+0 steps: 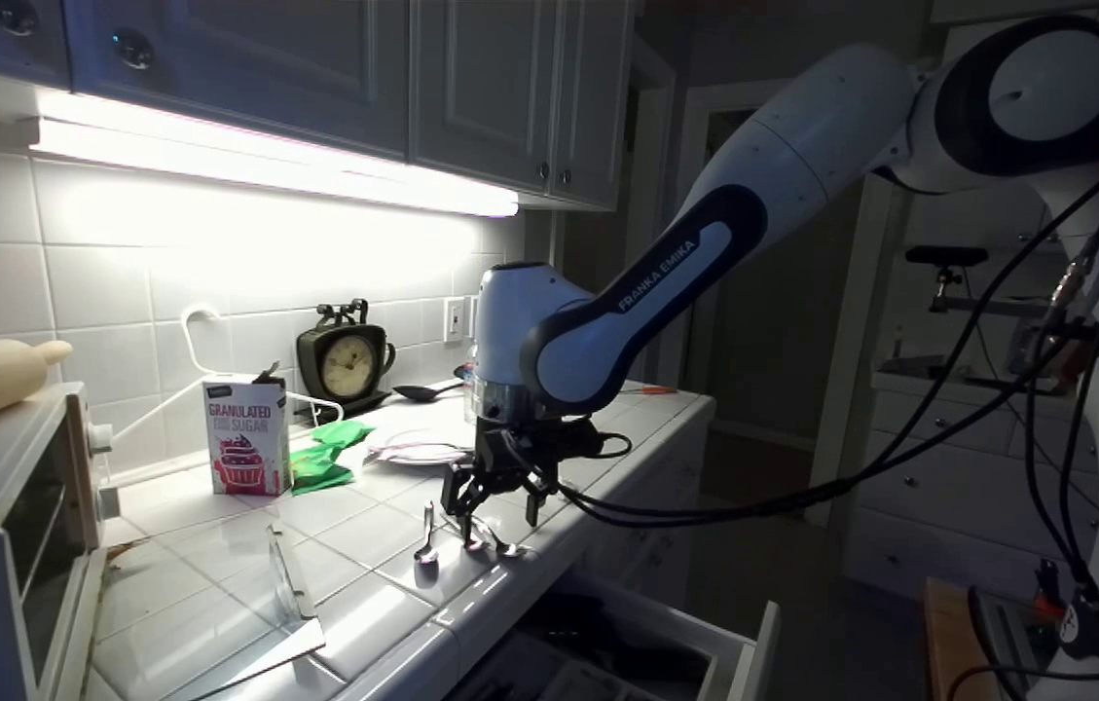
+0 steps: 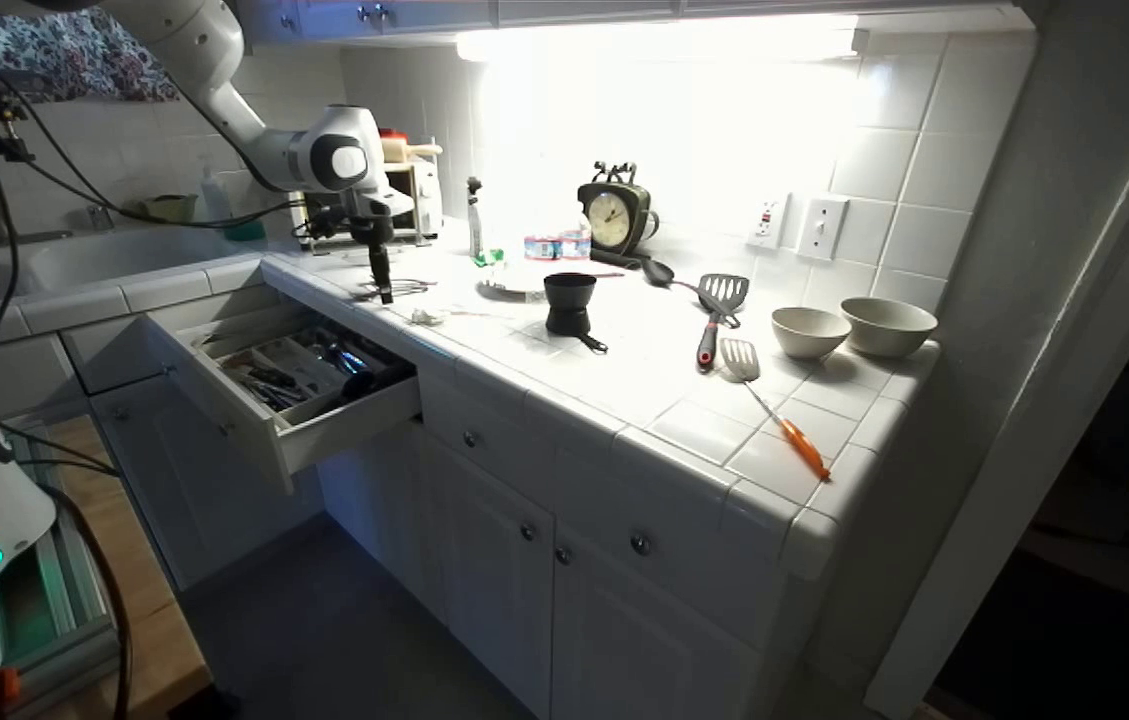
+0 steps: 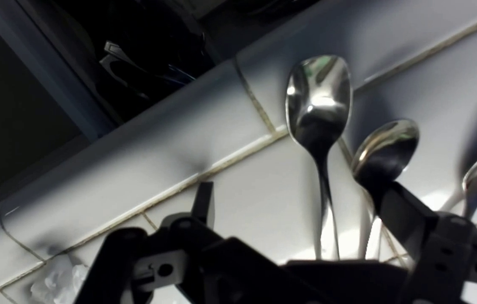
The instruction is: Put the first right spoon on the first left spoon
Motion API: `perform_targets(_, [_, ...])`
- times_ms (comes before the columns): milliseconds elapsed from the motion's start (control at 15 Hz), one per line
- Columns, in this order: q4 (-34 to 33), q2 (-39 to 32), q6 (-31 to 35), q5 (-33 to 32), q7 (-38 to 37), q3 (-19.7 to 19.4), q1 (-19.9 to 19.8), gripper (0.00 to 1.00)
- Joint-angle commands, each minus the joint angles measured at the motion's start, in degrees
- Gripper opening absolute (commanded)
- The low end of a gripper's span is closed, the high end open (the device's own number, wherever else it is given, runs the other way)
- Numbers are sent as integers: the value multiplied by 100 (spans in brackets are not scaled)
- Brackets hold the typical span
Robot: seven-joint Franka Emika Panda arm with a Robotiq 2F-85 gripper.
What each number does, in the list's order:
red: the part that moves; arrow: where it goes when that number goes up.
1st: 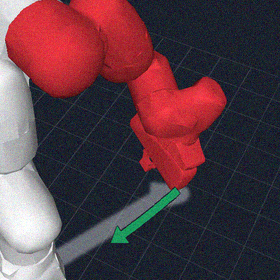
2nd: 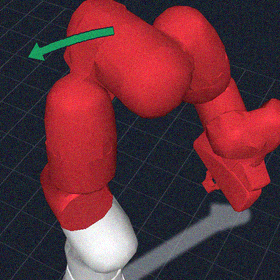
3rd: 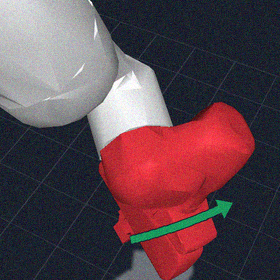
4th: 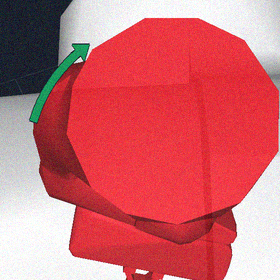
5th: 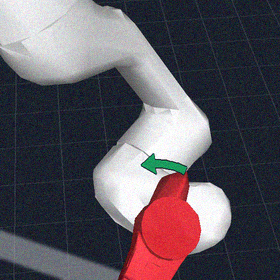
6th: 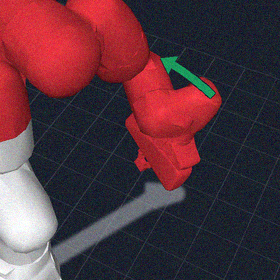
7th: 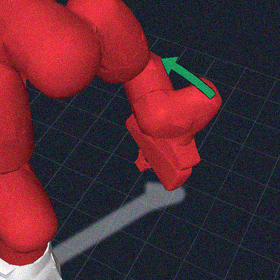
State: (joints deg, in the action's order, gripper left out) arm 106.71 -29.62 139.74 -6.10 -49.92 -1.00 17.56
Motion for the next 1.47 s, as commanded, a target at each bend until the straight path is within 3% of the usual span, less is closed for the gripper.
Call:
perform_targets(0, [215, 123, 198, -77, 99, -13, -6, 100])
perform_targets(733, [532, 560, 91, -35, 187, 3, -101, 99])
perform_targets(1400, [662, 388, 446, 99, 751, 99, -271, 100])
